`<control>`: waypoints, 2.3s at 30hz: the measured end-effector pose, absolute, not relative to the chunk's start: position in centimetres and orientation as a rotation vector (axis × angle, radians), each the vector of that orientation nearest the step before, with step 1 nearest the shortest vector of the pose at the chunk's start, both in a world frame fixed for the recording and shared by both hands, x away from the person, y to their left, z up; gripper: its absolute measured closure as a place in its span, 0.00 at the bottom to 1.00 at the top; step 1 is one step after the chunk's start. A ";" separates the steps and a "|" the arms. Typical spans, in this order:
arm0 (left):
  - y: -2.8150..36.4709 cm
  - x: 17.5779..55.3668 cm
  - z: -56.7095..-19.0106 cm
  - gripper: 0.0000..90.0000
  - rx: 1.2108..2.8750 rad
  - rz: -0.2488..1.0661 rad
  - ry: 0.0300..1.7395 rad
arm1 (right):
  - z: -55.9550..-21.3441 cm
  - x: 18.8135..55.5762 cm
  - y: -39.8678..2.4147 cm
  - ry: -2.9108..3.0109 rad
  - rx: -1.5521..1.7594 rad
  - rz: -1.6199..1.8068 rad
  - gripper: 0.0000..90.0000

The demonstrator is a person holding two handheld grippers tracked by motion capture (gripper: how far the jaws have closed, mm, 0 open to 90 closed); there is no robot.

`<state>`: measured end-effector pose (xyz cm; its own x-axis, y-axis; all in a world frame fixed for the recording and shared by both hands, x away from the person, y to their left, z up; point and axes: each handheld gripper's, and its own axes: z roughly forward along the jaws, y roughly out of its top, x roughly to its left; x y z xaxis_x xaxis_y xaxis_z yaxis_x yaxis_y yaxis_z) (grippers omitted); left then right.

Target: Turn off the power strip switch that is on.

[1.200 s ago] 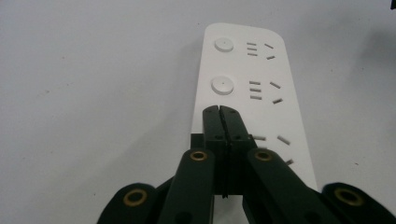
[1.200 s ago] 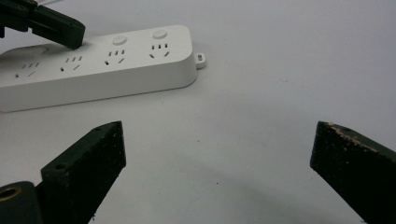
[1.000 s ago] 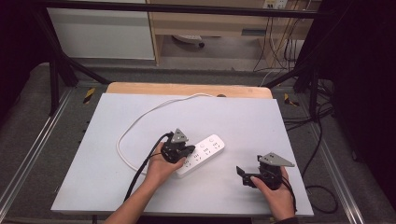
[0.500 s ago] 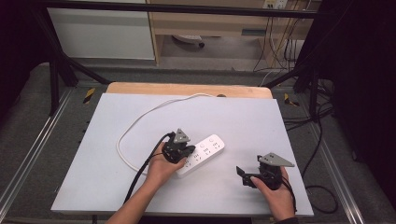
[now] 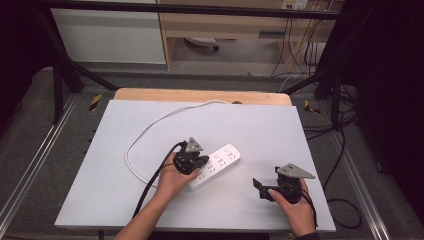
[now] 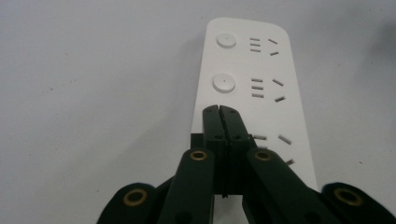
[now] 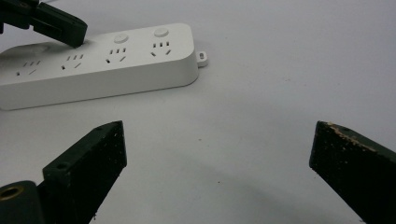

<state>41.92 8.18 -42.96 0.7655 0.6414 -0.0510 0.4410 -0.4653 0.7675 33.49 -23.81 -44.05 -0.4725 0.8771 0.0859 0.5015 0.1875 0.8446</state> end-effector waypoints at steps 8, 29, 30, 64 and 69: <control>8.2 41.9 -42.9 1.00 2.134 0.306 0.814 | -44.0 33.5 -23.8 2.050 1.286 1.206 0.05; 8.2 41.9 -43.0 1.00 2.132 0.304 0.820 | -44.1 33.4 -23.7 2.054 1.284 1.200 0.05; 8.2 42.0 -43.0 1.00 2.131 0.302 0.822 | -44.0 33.4 -23.7 2.055 1.286 1.201 0.05; 7.8 41.8 -42.9 1.00 2.161 0.340 0.810 | -44.1 33.5 -23.7 2.059 1.282 1.196 0.05; 7.8 41.8 -42.9 1.00 2.163 0.340 0.811 | -44.1 33.5 -23.7 2.057 1.287 1.198 0.05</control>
<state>41.75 7.82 -42.86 0.7603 0.6492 -0.0229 0.4391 -0.4876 0.7546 33.50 -23.69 -44.15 -0.4756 0.8760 0.0806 0.5025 0.1953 0.8423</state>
